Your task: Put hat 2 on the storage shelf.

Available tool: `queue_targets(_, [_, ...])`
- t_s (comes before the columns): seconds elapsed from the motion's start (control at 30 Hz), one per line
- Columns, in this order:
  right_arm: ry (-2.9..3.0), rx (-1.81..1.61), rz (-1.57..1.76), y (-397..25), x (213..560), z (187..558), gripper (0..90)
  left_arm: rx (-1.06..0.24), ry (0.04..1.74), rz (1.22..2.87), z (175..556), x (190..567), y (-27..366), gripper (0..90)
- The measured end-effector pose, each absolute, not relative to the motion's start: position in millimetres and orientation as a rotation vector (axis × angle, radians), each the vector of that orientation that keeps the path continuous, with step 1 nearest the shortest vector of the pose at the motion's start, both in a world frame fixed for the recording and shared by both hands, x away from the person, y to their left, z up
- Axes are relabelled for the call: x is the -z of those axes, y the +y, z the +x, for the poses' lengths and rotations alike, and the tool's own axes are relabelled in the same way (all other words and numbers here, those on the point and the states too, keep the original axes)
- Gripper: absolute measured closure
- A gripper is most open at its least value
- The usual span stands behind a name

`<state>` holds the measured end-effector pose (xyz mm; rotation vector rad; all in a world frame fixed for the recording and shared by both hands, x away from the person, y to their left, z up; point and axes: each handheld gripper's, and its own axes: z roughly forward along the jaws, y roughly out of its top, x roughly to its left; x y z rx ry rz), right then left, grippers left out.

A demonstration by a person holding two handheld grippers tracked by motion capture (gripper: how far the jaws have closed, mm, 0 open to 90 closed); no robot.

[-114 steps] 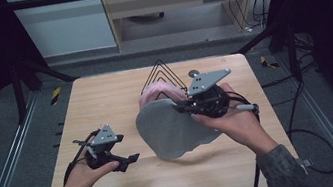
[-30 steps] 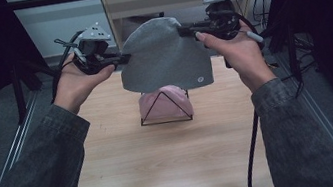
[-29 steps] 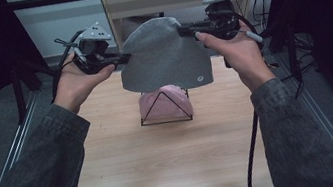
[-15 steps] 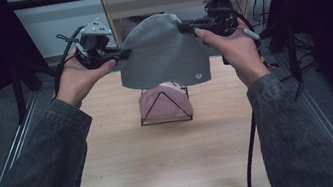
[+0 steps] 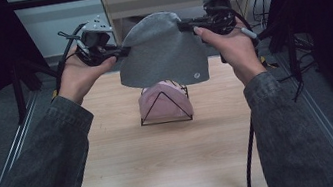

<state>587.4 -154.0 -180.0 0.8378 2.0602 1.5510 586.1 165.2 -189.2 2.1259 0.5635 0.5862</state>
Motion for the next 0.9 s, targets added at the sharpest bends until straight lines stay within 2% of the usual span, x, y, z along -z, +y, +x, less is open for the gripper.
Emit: queue_targets(0.9, [2.024,-1.549,0.902,-160,199,627,86.4,-0.598,0.606,2.101,626,202,157,86.5])
